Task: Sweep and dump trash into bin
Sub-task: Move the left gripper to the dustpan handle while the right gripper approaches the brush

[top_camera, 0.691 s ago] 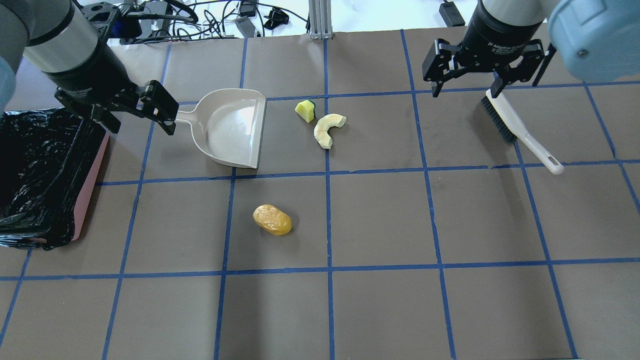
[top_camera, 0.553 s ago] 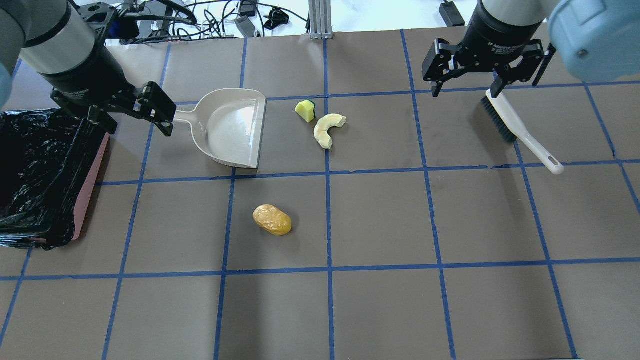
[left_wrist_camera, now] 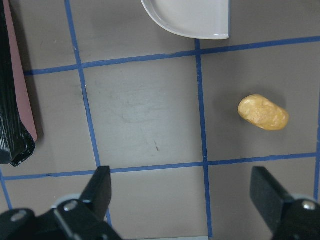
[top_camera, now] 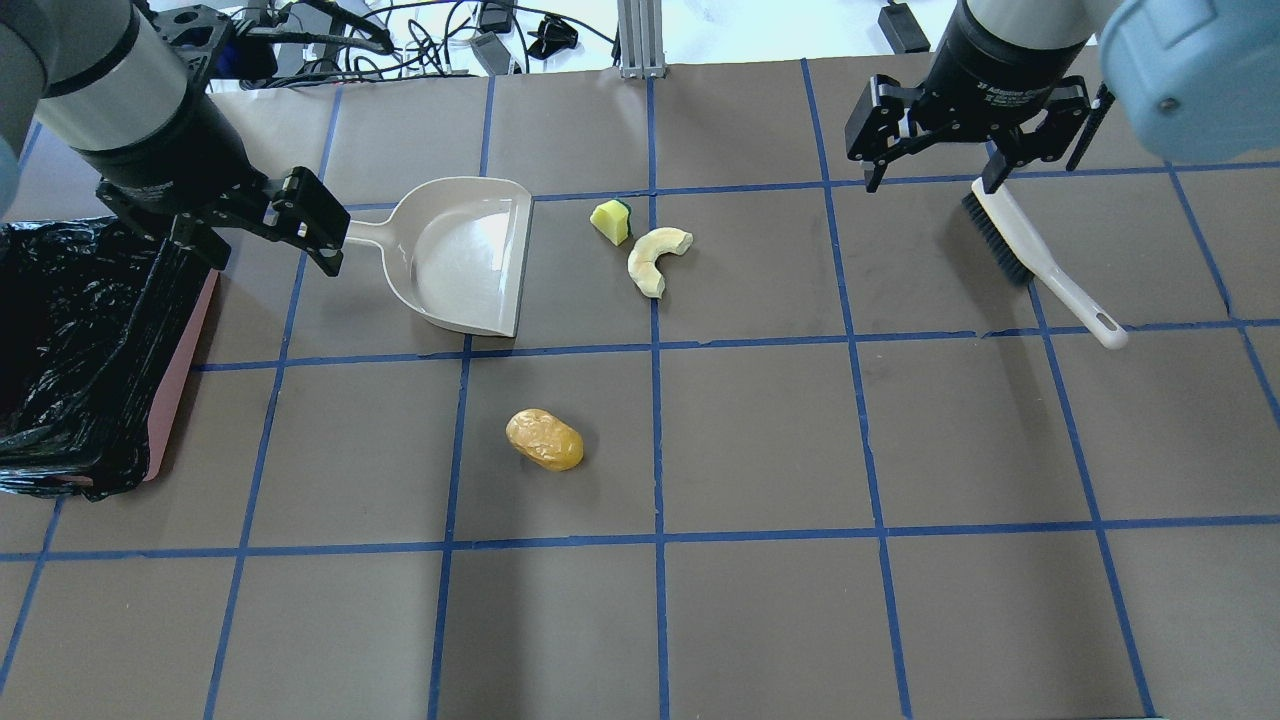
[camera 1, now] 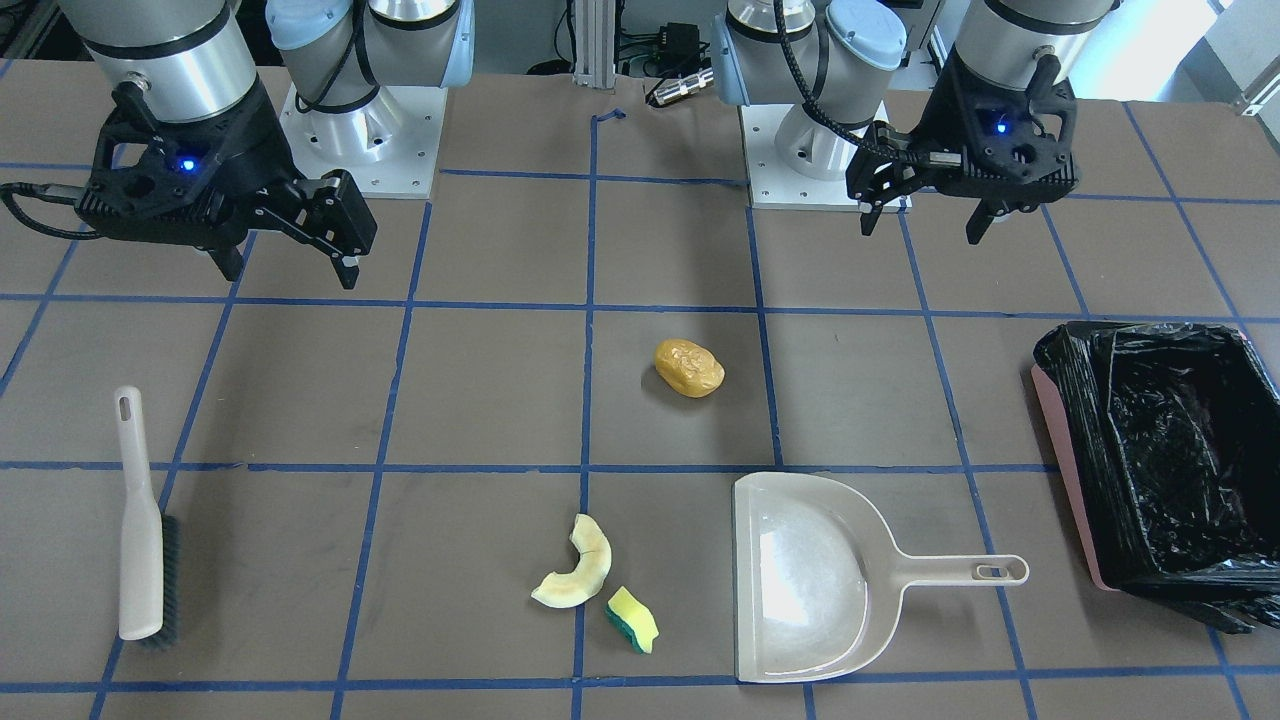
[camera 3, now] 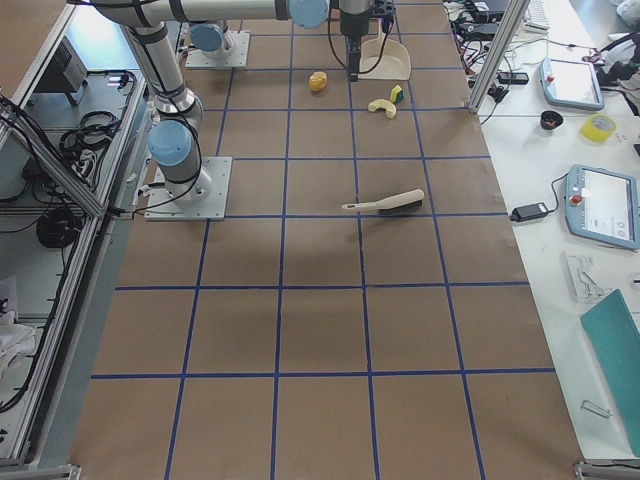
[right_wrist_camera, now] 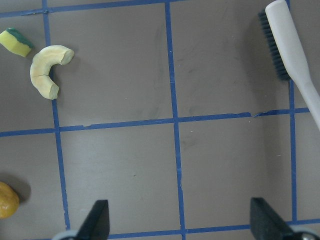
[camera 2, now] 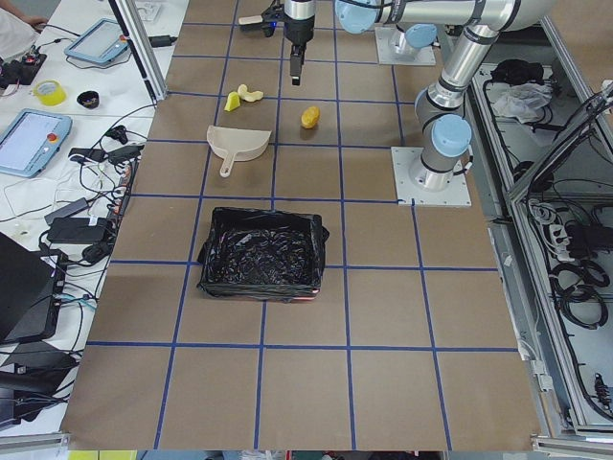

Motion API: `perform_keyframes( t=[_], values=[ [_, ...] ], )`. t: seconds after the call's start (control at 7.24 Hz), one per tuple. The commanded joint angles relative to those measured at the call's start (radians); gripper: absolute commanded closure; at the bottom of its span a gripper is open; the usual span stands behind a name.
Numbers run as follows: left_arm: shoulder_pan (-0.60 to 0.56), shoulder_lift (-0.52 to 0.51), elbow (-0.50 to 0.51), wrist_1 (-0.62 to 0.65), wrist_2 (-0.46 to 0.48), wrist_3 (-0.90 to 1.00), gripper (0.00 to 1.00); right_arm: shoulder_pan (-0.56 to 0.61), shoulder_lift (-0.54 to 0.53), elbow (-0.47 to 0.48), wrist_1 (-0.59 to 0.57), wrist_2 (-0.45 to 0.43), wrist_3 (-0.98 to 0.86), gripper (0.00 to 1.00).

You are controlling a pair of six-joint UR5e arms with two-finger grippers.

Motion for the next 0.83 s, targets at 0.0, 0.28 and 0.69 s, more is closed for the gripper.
perform_keyframes(
  t=[0.0,0.28,0.69],
  values=[
    [0.0,-0.007,-0.013,-0.014,0.006,0.001,0.0,-0.002,0.003,-0.003,0.007,0.001,-0.001,0.0],
    [0.02,-0.021,-0.008,0.012,-0.009,-0.005,0.0,-0.011,0.005,-0.003,0.014,-0.019,-0.001,0.0],
    [0.133,-0.067,-0.025,0.204,-0.037,-0.392,0.0,-0.071,0.026,0.015,0.02,-0.02,-0.023,0.0]
  ],
)
